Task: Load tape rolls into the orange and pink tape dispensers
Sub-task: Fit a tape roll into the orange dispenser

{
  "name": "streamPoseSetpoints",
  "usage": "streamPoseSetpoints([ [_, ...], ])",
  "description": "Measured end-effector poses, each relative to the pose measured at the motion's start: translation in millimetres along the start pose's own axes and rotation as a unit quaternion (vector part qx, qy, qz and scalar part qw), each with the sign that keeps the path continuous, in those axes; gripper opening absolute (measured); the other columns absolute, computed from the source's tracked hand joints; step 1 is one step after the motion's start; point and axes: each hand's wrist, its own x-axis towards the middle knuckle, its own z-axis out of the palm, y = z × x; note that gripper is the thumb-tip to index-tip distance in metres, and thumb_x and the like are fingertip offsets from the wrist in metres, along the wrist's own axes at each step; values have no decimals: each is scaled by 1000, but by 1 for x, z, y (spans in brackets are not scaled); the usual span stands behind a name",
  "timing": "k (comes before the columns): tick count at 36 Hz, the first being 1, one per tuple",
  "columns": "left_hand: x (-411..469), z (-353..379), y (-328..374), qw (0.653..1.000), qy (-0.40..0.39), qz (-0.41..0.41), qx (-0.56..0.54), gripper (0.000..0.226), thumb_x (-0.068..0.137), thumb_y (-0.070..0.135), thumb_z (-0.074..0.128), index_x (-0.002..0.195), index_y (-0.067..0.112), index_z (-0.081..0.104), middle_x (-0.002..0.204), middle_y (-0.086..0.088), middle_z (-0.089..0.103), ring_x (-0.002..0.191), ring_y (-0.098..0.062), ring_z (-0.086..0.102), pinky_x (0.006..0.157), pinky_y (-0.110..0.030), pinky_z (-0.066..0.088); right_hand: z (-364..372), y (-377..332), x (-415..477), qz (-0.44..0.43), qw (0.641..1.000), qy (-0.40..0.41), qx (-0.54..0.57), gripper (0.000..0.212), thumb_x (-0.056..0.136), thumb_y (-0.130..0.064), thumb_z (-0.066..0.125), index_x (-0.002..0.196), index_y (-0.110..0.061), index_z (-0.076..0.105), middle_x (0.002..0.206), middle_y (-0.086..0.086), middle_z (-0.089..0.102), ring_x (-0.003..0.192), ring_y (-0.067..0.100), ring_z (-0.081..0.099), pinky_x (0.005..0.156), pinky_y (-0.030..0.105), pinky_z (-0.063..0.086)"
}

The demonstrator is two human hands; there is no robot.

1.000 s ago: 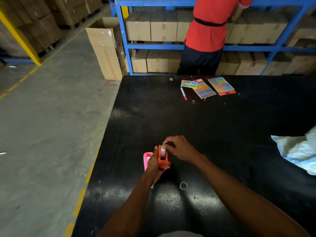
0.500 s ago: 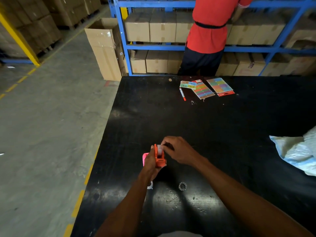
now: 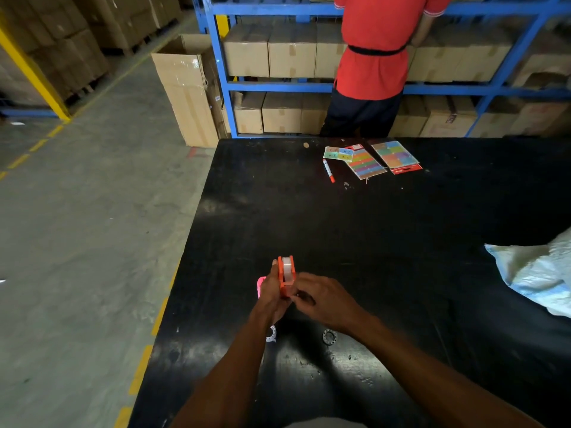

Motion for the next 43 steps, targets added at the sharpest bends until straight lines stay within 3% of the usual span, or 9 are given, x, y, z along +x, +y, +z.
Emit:
streamPoseSetpoints([
  [4, 0, 0, 0, 1000, -22, -9, -2, 41, 95, 43, 55, 77, 7, 66, 56, -8, 69, 49, -18, 67, 60, -30, 56, 5, 2, -1, 10, 1000, 7, -2, 19, 97, -36, 53, 105, -25, 66, 105, -10, 59, 83, -1, 53, 75, 11, 44],
  [14, 3, 6, 1, 998, -59, -16, -15, 49, 96, 47, 51, 82, 4, 70, 63, -12, 73, 49, -19, 68, 56, -28, 58, 16, 5, -13, -19, 999, -28, -8, 24, 100, -34, 53, 111, -24, 71, 122, -5, 64, 99, 6, 63, 90, 26, 54],
  [17, 4, 10, 7, 997, -77, -16, -13, 50, 96, 50, 49, 90, 4, 68, 67, -13, 72, 48, -19, 65, 50, -26, 56, 15, 6, -18, -6, 998, 59, 35, 10, 95, -30, 60, 99, -27, 69, 97, -15, 62, 80, -5, 55, 76, 9, 44],
  [22, 6, 12, 6, 994, -107, -19, 1, 57, 92, 58, 50, 97, 3, 67, 81, -16, 70, 69, -28, 72, 64, -41, 62, 1, 20, -11, 122, 962, 222, 103, 9, 91, -18, 65, 84, -23, 66, 76, -11, 62, 65, 5, 58, 59, 17, 45],
  [30, 2, 16, 1, 984, -150, 6, 94, 65, 93, 64, 38, 73, 18, 80, 79, -7, 77, 76, -20, 73, 95, -42, 49, -6, 28, 1, 255, 927, 103, 256, 13, 98, -29, 60, 95, -25, 72, 83, -8, 75, 59, 2, 68, 54, 12, 48],
  [35, -1, 14, 0, 976, -184, -8, 116, 75, 97, 64, 23, 125, 9, 65, 128, -13, 67, 121, -31, 62, 109, -43, 42, -1, 20, 2, 272, 906, 83, 314, 16, 98, -29, 61, 108, -20, 70, 92, -1, 77, 61, 24, 73, 46, 22, 50],
  [37, 0, 14, -2, 974, -189, -5, 123, 77, 96, 65, 22, 131, 8, 60, 129, -16, 65, 117, -34, 62, 100, -42, 49, 2, 18, 3, 279, 896, 83, 335, 18, 98, -27, 62, 112, -19, 68, 93, 2, 77, 65, 28, 74, 46, 24, 50],
  [40, 1, 15, -8, 970, -204, -7, 134, 81, 94, 69, 21, 122, 9, 67, 96, -18, 74, 68, -28, 67, 60, -31, 54, 7, 20, 3, 285, 885, 85, 359, 17, 97, -24, 64, 113, -19, 65, 90, 5, 77, 67, 26, 73, 48, 25, 50],
  [43, 2, 14, -11, 961, -217, -1, 169, 83, 92, 71, 22, 101, 2, 68, 69, -18, 67, 50, -25, 59, 50, -28, 50, 13, 27, 1, 290, 876, 84, 375, 17, 96, -20, 66, 112, -19, 63, 87, 8, 76, 64, 21, 71, 50, 27, 52],
])
